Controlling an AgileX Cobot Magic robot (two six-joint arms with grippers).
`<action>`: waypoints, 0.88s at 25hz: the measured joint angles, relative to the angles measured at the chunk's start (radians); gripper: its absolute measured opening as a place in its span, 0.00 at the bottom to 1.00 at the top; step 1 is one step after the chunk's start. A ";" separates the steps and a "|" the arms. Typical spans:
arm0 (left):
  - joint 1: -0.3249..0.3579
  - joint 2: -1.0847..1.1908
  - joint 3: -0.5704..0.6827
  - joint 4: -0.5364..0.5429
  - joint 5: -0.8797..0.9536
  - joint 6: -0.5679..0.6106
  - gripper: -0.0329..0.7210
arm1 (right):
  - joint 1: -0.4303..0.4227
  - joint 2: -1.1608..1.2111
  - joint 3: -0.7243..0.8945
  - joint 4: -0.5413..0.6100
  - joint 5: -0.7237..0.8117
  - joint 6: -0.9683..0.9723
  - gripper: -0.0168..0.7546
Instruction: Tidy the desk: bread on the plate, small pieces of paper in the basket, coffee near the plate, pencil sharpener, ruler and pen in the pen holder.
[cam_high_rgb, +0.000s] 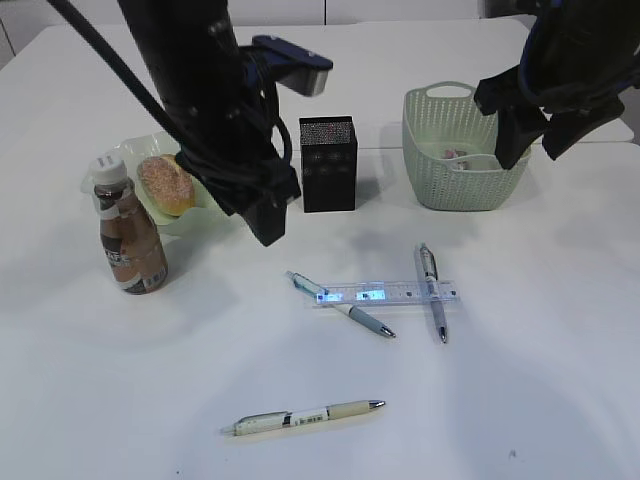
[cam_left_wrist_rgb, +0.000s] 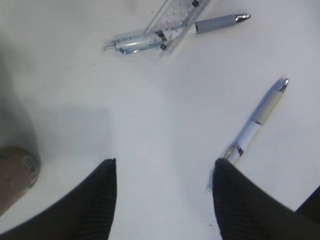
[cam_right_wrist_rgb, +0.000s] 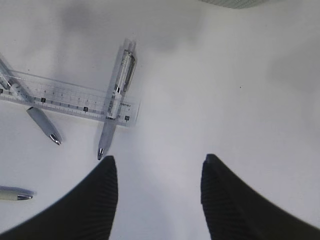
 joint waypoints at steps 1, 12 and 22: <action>0.000 -0.023 0.000 -0.012 0.002 -0.010 0.60 | 0.000 0.000 0.000 0.002 0.000 -0.001 0.57; 0.000 -0.253 0.016 -0.112 0.021 -0.128 0.58 | 0.029 0.000 0.000 0.080 0.000 -0.100 0.57; 0.000 -0.494 0.164 0.013 0.029 -0.231 0.56 | 0.176 0.000 0.000 0.033 0.000 -0.173 0.57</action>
